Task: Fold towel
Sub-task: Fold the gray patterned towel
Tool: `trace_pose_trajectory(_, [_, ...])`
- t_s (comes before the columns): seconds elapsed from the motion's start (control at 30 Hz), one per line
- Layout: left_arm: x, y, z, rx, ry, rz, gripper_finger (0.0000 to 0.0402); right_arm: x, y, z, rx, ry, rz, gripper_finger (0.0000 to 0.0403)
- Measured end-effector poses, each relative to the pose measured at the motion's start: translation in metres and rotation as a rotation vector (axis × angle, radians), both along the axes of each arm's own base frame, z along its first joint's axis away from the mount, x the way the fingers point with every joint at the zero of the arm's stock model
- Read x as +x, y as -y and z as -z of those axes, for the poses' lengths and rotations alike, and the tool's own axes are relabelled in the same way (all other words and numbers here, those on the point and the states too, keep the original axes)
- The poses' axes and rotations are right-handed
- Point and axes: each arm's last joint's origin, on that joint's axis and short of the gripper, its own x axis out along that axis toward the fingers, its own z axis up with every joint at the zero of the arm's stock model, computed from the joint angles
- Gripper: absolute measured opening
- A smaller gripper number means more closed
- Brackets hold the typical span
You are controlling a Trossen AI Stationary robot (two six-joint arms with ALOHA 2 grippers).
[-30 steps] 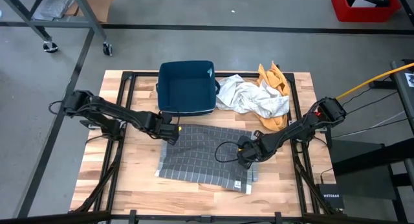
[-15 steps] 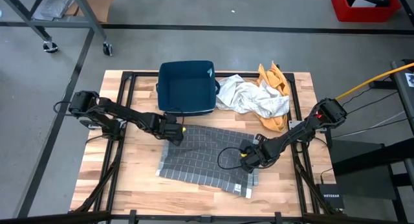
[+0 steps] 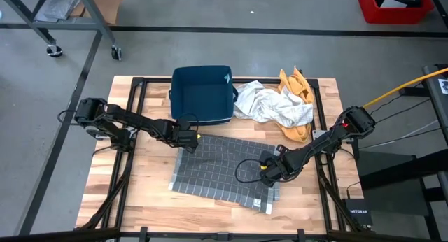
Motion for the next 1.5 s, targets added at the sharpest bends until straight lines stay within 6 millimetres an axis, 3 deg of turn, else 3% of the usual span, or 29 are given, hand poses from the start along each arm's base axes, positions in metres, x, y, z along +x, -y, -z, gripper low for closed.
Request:
trace_pose_trajectory(0.1, [0.001,0.0,0.0,0.003,0.007,0.0,0.0009,0.0,0.0,0.0,0.0,0.0,0.0,0.0026])
trace_pose_trajectory(0.67, [-0.004,-0.014,-0.001,0.159,-0.03,-0.067,0.0002,-0.005,0.005,0.0,-0.068,-0.029,0.054,0.0026])
trace_pose_trajectory(0.97, [-0.009,-0.014,0.0,0.138,-0.109,-0.014,0.0037,-0.006,0.007,-0.002,-0.129,0.018,0.129,0.0026])
trace_pose_trajectory(1.23, [-0.014,-0.013,0.0,0.13,-0.143,-0.059,0.0095,-0.006,0.008,-0.027,-0.107,0.103,0.131,0.0026])
trace_pose_trajectory(1.37, [-0.016,-0.01,-0.004,0.108,-0.087,-0.134,0.0099,-0.01,0.01,-0.038,-0.057,0.121,0.168,0.0026])
trace_pose_trajectory(1.5, [-0.015,-0.004,-0.016,0.104,0.007,-0.085,0.0086,-0.015,0.01,-0.045,0.029,0.096,0.208,0.0026])
